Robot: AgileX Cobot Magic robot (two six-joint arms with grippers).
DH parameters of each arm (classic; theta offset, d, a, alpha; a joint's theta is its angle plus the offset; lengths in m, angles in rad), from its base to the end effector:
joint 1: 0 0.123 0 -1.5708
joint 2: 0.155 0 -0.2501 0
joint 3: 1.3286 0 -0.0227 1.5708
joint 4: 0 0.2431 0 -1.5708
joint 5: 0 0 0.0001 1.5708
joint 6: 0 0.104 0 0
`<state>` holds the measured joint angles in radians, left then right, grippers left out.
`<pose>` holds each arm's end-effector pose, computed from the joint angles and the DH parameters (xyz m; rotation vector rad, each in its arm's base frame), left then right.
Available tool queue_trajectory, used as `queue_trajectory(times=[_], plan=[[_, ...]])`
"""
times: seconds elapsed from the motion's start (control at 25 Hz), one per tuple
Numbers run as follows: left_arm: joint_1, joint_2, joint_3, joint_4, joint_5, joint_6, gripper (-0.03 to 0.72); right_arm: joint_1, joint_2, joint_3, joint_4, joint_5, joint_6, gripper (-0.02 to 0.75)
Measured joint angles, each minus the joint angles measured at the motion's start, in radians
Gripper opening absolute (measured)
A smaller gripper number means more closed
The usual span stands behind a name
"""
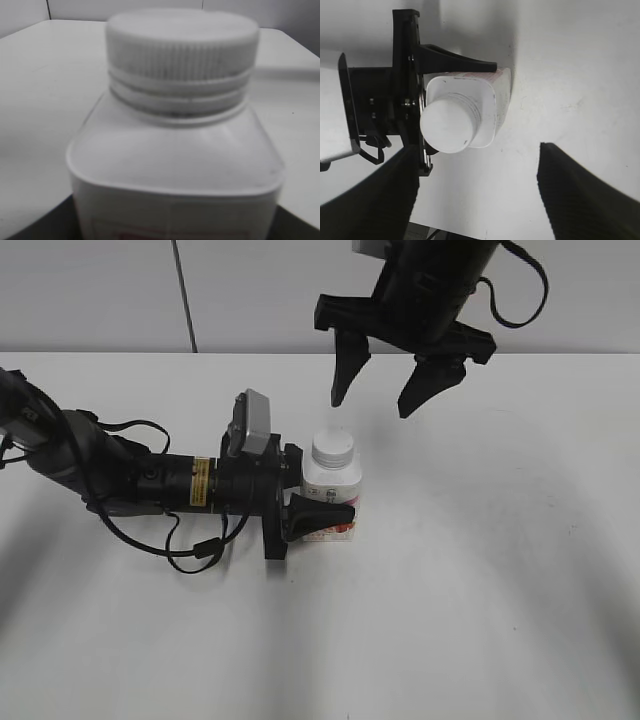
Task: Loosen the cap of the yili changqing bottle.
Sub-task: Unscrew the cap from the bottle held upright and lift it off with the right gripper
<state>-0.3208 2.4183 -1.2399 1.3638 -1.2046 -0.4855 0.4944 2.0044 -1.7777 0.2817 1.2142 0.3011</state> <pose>0.3288 -0.2094 0.0285 1.3500 1.3969 -1.0725 0.3442 0.2163 0.2219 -0.1852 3.0006 0.5098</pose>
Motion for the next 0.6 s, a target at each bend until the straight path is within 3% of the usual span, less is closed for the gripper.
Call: queue_trajectory(times=[0.6], plan=[[-0.003, 0.0, 0.0, 0.0, -0.001, 0.0, 0.407, 0.053, 0.077, -0.06, -0.042, 0.002, 0.014, 0.578]])
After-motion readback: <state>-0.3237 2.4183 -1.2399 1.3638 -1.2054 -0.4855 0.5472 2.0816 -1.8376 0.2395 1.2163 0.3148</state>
